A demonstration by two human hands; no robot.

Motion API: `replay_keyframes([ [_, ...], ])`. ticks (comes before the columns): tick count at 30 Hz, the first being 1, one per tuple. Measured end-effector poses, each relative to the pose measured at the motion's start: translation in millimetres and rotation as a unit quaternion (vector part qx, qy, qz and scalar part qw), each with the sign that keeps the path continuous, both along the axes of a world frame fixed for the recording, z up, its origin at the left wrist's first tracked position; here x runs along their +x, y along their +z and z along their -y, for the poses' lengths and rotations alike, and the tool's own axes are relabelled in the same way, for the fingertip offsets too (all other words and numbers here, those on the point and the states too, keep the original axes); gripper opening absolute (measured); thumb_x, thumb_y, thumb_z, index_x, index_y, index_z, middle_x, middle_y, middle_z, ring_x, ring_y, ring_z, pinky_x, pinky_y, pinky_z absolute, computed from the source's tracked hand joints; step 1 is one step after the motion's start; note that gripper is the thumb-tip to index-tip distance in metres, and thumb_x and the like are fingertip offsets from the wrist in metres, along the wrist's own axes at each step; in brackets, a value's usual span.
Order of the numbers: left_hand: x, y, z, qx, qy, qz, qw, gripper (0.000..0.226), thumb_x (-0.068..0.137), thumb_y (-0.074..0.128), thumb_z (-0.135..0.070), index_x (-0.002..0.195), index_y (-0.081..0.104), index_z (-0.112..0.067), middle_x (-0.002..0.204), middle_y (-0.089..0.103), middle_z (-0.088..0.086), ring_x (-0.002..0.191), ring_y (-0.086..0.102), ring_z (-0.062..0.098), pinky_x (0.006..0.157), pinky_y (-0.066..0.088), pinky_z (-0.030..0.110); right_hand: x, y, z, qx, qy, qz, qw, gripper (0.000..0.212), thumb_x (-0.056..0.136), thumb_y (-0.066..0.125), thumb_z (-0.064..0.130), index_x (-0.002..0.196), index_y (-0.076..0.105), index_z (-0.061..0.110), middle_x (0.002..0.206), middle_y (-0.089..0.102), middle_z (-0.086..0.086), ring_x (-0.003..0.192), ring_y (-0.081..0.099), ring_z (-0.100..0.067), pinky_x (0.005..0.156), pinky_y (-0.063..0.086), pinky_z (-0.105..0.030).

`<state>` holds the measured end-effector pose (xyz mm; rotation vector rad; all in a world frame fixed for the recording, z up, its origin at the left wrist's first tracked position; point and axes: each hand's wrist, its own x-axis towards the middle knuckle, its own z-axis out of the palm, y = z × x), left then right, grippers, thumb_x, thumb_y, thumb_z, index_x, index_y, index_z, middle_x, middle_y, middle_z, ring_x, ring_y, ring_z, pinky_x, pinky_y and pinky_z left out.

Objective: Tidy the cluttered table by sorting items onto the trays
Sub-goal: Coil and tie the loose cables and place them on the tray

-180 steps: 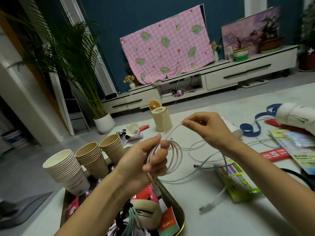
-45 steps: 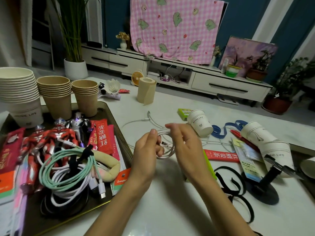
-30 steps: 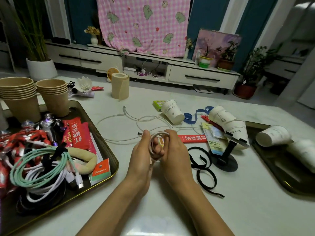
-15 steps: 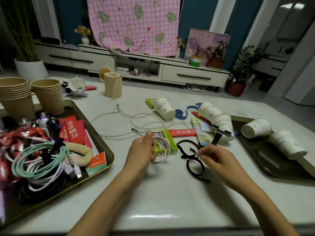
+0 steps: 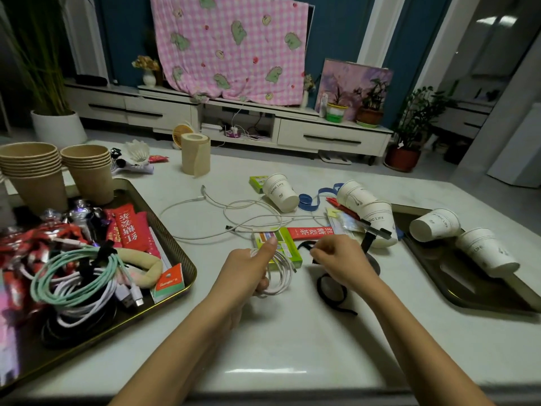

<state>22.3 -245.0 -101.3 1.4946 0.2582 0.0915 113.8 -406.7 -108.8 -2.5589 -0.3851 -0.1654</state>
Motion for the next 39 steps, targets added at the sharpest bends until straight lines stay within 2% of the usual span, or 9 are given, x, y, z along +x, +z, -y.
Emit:
replay_keyframes([
  [3,1,3,-5,-0.018,0.025,0.017,0.999,0.047,0.089,0.057,-0.036,0.049,0.038,-0.020,0.038,0.032,-0.007,0.040,0.029,0.012,0.047,0.027,0.023,-9,16,3,0.319,-0.007,-0.084,0.944,0.015,0.086,0.063,0.010,0.071,0.065,0.014,0.061,0.065,0.003,0.044,0.052,0.002,0.043,0.036,-0.007],
  [5,2,5,-5,-0.044,0.039,0.021,0.998,0.042,0.091,0.054,-0.037,0.057,0.038,-0.017,0.038,0.031,-0.008,0.041,0.028,0.012,0.049,0.025,0.024,-18,25,2,0.373,0.006,-0.144,0.917,0.014,0.088,0.062,0.013,0.074,0.064,0.014,0.066,0.069,0.000,0.046,0.055,0.003,0.047,0.037,-0.009],
  [8,2,3,-2,-0.015,0.044,0.055,0.997,0.046,0.088,0.060,-0.030,0.046,0.044,-0.020,0.038,0.034,-0.011,0.040,0.031,0.010,0.044,0.027,0.020,-29,32,-4,0.368,0.031,-0.161,0.915,0.012,0.088,0.061,0.017,0.077,0.065,0.014,0.073,0.071,-0.001,0.061,0.059,-0.004,0.061,0.039,-0.019],
  [14,-2,8,7,0.082,0.025,0.171,0.982,0.026,0.079,0.070,-0.020,0.057,0.059,-0.011,0.052,0.054,-0.008,0.048,0.044,0.003,0.048,0.038,0.009,-50,36,-32,0.371,0.094,-0.072,0.921,0.015,0.088,0.060,0.009,0.074,0.063,0.010,0.051,0.058,0.008,0.043,0.047,0.000,0.045,0.040,-0.014],
  [18,0,3,2,0.106,0.017,0.139,0.984,0.026,0.079,0.067,-0.010,0.057,0.057,-0.018,0.051,0.055,-0.011,0.054,0.048,0.007,0.058,0.043,0.020,-52,38,-38,0.395,0.092,-0.047,0.913,0.014,0.090,0.057,0.011,0.078,0.063,0.013,0.063,0.064,0.001,0.051,0.053,-0.003,0.048,0.044,-0.016],
  [22,-5,1,-1,0.092,-0.030,0.122,0.988,0.041,0.083,0.068,-0.018,0.044,0.061,-0.026,0.038,0.049,-0.015,0.039,0.043,-0.003,0.042,0.033,0.007,-49,35,-42,0.451,0.089,-0.034,0.888,0.016,0.092,0.054,0.009,0.078,0.058,0.015,0.060,0.064,0.005,0.053,0.057,-0.001,0.047,0.043,-0.013],
  [26,-9,3,2,0.077,-0.091,0.107,0.987,0.028,0.086,0.064,-0.018,0.058,0.062,-0.022,0.037,0.046,-0.015,0.036,0.040,-0.004,0.040,0.029,0.005,-46,31,-45,0.474,0.085,-0.037,0.875,0.016,0.092,0.053,0.010,0.079,0.056,0.019,0.058,0.064,0.005,0.055,0.059,-0.004,0.052,0.051,-0.019],
  [30,-7,4,-1,0.083,-0.051,0.106,0.990,0.042,0.086,0.064,-0.018,0.044,0.060,-0.024,0.036,0.043,-0.014,0.036,0.037,-0.001,0.040,0.028,0.007,-41,32,-43,0.449,0.072,-0.021,0.890,0.015,0.094,0.052,0.011,0.081,0.055,0.018,0.064,0.062,0.000,0.047,0.055,-0.006,0.041,0.045,-0.020],
  [39,0,0,-19,0.100,0.022,0.091,0.991,0.026,0.086,0.061,-0.030,0.074,0.056,-0.008,0.048,0.034,-0.001,0.043,0.031,0.010,0.042,0.026,0.015,-18,22,-29,0.388,0.007,-0.072,0.919,0.011,0.095,0.051,0.016,0.087,0.055,0.011,0.059,0.064,0.004,0.038,0.055,-0.012,0.036,0.039,-0.018],
])
